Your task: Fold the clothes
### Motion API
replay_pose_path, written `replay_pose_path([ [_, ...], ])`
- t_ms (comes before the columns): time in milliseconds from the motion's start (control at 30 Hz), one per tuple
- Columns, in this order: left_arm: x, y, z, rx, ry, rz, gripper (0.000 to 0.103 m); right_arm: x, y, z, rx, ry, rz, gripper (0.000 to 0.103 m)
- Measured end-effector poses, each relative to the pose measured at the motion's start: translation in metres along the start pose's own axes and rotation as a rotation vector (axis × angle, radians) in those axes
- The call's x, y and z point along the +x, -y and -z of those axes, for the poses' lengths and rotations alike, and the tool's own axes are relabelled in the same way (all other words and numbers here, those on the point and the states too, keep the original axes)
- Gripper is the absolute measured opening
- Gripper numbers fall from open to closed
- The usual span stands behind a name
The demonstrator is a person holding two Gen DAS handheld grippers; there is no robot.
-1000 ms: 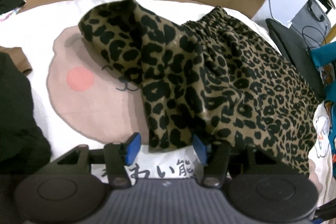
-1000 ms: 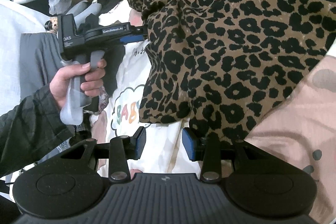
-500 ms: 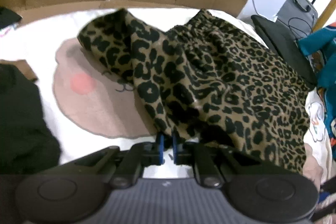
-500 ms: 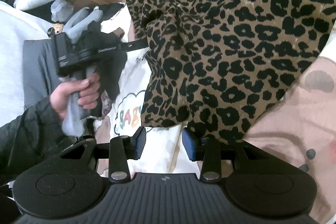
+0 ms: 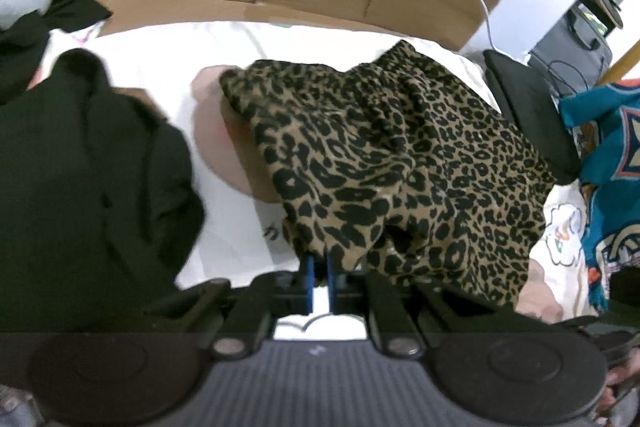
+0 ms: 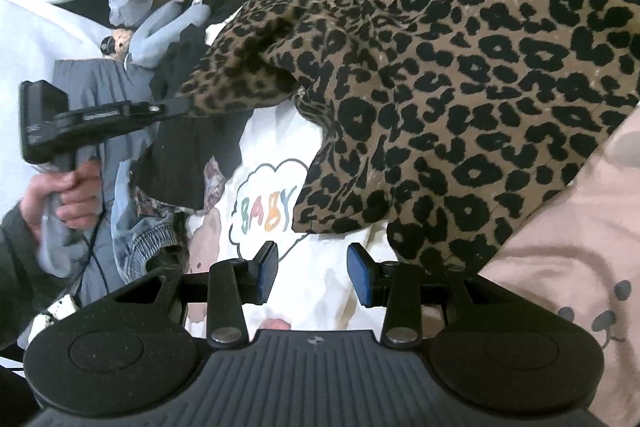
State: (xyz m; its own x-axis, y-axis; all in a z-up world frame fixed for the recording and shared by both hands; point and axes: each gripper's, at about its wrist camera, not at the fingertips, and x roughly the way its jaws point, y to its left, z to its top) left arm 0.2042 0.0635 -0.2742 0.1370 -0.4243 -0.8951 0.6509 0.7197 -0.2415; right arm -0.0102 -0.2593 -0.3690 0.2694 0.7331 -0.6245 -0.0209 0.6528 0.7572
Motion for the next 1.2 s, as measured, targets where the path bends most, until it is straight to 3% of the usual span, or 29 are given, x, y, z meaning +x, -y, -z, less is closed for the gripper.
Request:
replay_pose_path([
  [300,-0.025,-0.036,-0.024,-0.020,0.004,-0.067,0.006,0.016,-0.004,-0.004,-0.010,-0.039,0.016,0.044],
  [600,0.038,-0.053,-0.023,-0.008,0.023,-0.060,0.007,0.039,0.000,-0.009,0.033,-0.065,0.051,0.044],
  [833,0.080,-0.055,-0.044,0.011,0.057,-0.035,0.009,0.056,0.008,-0.012,0.112,-0.077,0.037,0.044],
  [967,0.089,-0.052,-0.055,0.053,0.042,-0.038,0.018,0.060,0.005,-0.014,0.106,-0.082,0.034,0.044],
  [1100,0.074,-0.049,-0.053,0.111,0.048,-0.012,0.037,0.060,0.004,-0.014,0.095,-0.081,0.034,0.044],
  [1200,0.062,-0.050,-0.044,0.147,0.046,-0.021,0.038,0.060,0.002,-0.014,0.087,-0.080,0.034,0.044],
])
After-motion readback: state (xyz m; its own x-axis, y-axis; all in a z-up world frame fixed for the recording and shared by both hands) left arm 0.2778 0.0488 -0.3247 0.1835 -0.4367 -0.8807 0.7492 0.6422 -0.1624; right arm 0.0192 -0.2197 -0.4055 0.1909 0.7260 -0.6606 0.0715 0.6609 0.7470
